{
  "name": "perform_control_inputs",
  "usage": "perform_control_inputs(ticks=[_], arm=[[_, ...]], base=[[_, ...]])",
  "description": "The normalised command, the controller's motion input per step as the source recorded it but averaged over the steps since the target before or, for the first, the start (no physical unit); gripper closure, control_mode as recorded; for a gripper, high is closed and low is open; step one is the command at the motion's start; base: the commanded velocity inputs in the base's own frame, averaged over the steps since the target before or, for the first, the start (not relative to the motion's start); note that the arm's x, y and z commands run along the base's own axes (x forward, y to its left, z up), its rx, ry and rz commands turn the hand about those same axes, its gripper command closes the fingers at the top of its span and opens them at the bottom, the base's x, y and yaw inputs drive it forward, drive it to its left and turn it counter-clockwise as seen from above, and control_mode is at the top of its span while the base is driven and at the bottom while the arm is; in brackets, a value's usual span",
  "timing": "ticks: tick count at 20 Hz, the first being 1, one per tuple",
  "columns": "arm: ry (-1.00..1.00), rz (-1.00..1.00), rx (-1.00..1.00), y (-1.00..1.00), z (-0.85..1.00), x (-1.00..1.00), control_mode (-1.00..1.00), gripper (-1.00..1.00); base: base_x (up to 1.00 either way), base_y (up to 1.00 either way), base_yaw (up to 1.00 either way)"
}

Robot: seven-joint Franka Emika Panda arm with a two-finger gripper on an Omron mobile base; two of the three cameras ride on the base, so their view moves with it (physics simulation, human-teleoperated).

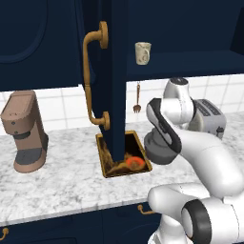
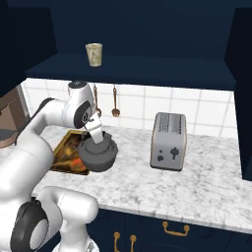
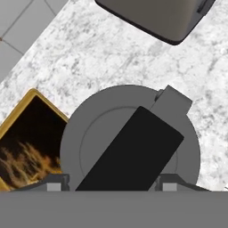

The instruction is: Pick the kettle from the counter and place it on the tray. Then pick the mug from the cabinet and place it on the tray. Then close the cabinet doors.

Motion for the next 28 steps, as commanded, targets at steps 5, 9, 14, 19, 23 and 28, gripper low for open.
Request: perform_control_inputs(ticks=[5,9,14,19,23,28], arm=[[-0.06,-0.01,0.01,0.61,0.0,0.14,-1.0,1.0],[0.0,-0.03,0.02,0.5,0.0,0.28,-1.0,1.0],[0.0,-0.03,0.03,0.29,0.0,0.39,-1.0,1.0],[0.0,-0.03,0.01,0.28,0.0,0.5,-1.0,1.0],[0.01,-0.04,0.0,0.38,0.0,0.46,-1.0,1.0],[0.0,-0.05,0.0,0.21,0.0,0.45,-1.0,1.0]], base=[[0.0,0.0,0.0],[0.0,0.0,0.0],[0.0,0.0,0.0],[0.0,0.0,0.0],[0.0,0.0,0.0],[0.0,0.0,0.0]])
